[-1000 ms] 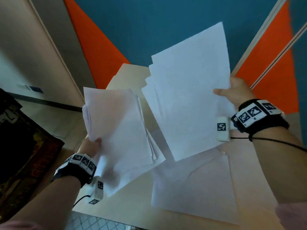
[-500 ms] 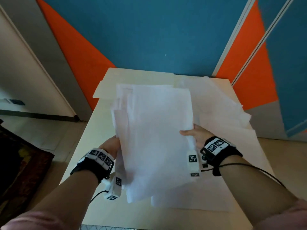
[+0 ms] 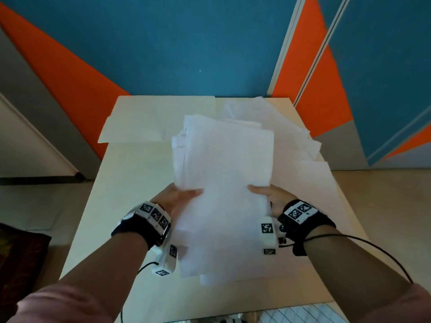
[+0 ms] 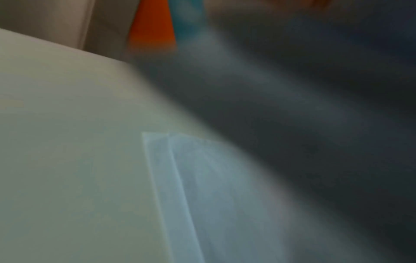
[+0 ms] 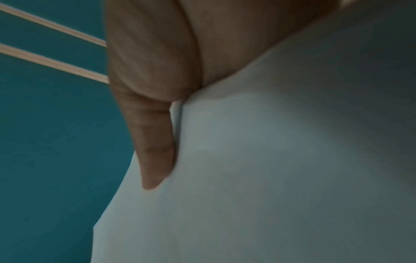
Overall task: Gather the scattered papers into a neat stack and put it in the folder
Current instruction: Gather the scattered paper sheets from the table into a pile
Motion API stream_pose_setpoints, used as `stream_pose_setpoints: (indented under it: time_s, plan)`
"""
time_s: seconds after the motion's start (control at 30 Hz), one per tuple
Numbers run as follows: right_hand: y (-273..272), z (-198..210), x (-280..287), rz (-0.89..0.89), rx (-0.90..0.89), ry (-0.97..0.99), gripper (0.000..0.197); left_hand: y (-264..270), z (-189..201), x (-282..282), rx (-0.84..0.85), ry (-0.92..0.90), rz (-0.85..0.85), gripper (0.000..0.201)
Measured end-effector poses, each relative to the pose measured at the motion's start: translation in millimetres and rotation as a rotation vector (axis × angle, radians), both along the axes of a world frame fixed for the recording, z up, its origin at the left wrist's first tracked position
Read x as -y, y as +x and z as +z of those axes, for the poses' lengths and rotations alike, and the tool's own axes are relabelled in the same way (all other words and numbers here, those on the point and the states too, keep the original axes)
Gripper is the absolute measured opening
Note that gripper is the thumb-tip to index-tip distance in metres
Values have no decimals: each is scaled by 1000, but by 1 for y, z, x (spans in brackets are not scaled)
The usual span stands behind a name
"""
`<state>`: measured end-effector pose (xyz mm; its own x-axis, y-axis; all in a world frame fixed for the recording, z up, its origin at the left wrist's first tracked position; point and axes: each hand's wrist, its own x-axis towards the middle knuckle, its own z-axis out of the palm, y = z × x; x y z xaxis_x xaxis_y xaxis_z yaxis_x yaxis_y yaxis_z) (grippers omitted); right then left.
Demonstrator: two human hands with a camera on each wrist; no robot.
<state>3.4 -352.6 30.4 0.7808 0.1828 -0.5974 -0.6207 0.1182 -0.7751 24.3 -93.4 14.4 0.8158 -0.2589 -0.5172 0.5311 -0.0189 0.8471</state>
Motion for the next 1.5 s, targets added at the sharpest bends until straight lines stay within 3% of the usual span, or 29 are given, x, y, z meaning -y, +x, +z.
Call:
stream_pose_setpoints:
  time_s: [0.03, 0.1, 0.17, 0.2, 0.27, 0.33, 0.37, 0.43, 0.47, 0.53, 0.57, 0.63, 0.7, 0.73, 0.83, 1.03, 1.13, 1.2, 1.23, 1.33, 1.4, 1.47, 1.5]
  plan:
    - [-3, -1, 8, -20, 12, -16, 106, 2, 0, 8, 11, -2, -3, 51]
    - [-11, 6, 23, -27, 50, -111, 109, 6, -3, 25, 33, 27, -43, 56]
    - [-14, 14, 43, -97, 99, -227, 70, 11, -7, 39, 70, 72, -128, 69]
    - [-16, 20, 55, -165, 113, -272, 51, 13, -8, 46, 84, 101, -189, 63]
    - [-17, 23, 87, -313, 125, -323, 39, 16, -11, 54, 100, 215, -290, 42]
    - [-25, 25, 113, -436, 140, -347, 42, 20, -23, 56, 114, 378, -291, 37]
    - [-29, 24, 125, -477, 140, -336, 51, 21, -30, 57, 139, 475, -284, 36]
    - [-35, 12, 150, -491, 98, -398, 89, 24, -42, 56, 214, 707, -294, 34]
    - [-37, 4, 162, -498, 94, -409, 90, 27, -46, 54, 246, 791, -287, 33]
    - [-41, -8, 183, -504, 90, -432, 54, 35, -50, 52, 260, 879, -220, 35]
    - [-42, -5, 184, -503, 85, -435, 49, 40, -50, 51, 265, 937, -197, 37]
    - [-44, 5, 182, -523, 96, -419, 60, 52, -49, 51, 238, 1081, -209, 50]
    - [-43, 12, 184, -538, 110, -366, 54, 63, -50, 55, 175, 1177, -253, 72]
    - [-42, 15, 185, -518, 110, -349, 64, 68, -52, 58, 143, 1206, -261, 82]
    - [-33, 9, 197, -496, 156, -332, 106, 82, -58, 68, 61, 1255, -237, 95]
    - [-24, 2, 206, -501, 160, -340, 119, 98, -68, 61, -51, 1202, -227, 95]
    - [-22, 6, 203, -496, 136, -352, 109, 104, -68, 65, -51, 1204, -262, 91]
    - [-19, 7, 201, -508, 123, -333, 73, 106, -69, 66, -22, 1086, -173, 89]
    - [-18, 5, 203, -513, 115, -345, 64, 106, -69, 65, -19, 1047, -145, 87]
    - [-17, -4, 210, -507, 99, -376, 95, 101, -62, 59, 32, 1051, -212, 58]
    - [-16, -4, 211, -486, 93, -380, 80, 98, -52, 50, 125, 1105, -212, 28]
    - [-15, -3, 211, -485, 74, -383, 74, 98, -40, 39, 205, 1132, -164, 26]
    - [-15, -4, 210, -475, 60, -406, 85, 99, -34, 34, 234, 1129, -127, 30]
